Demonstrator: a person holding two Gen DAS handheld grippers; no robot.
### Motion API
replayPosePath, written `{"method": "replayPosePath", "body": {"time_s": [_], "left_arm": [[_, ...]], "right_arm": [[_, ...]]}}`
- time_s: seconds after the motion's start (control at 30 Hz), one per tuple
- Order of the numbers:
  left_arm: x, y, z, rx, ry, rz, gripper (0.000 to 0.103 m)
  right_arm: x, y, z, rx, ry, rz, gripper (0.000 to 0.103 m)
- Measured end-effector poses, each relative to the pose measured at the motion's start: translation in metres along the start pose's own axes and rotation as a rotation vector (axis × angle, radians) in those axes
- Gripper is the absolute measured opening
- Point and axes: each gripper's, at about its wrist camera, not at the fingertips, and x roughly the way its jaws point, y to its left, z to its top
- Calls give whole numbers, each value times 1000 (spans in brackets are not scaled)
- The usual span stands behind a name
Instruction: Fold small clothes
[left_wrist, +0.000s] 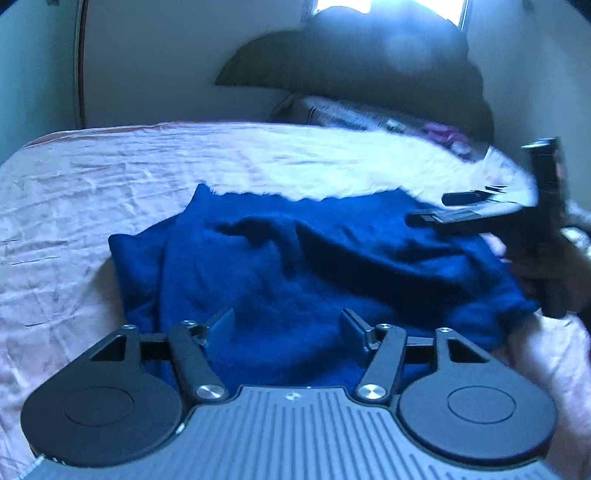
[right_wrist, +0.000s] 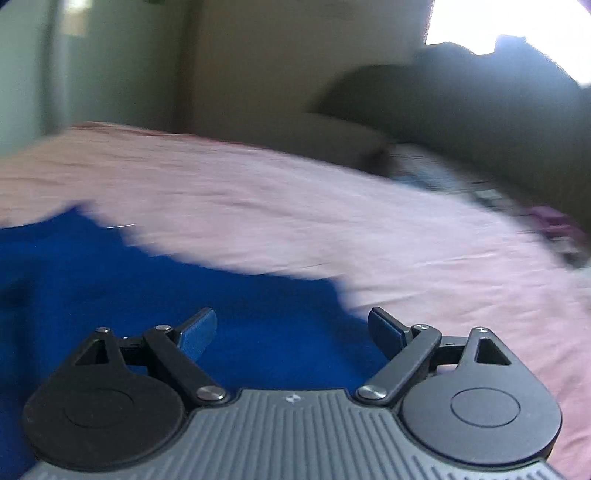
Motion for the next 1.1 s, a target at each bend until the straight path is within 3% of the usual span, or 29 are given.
{"method": "replayPosePath", "body": {"time_s": [0.07,0.13,0.23,0.3,0.37,0.43,0.5,0.57,0.67,0.8,1.1], "left_arm": [[8,-1,-8,23,59,-11,65],[9,-2,-21,61,89,-16,65],[-5,-3,-37,126,76,-4,66],[-12,4,-36,68,59,-1,67],[-15,10,-28,-5,28,-3,76],[-9,12,-22,-57,27,16,83],[-3,10,-21,-67,63,33,83],[-6,4,-24,-46,56,55,83],[-10,2,-27,-45,42,75,84],[-13,1,-30,-56,45,78,84],[-22,0,-32,-44,30,105,89]], "right_arm": [[-6,14,-13,-47,36,60,90],[-3,16,-27,-79,81,42,91],[-18,-7,-40,56,76,12,92],[-40,-10,-44,93,14,-22,93],[-57,-2,-46,121,-37,35,93],[-60,5,-48,142,-28,110,93],[-51,20,-57,99,42,122,93],[-49,38,-69,21,86,63,93],[-68,49,-73,26,36,23,93],[-86,61,-75,73,-12,58,96],[-113,129,-72,-160,-97,10,97]]}}
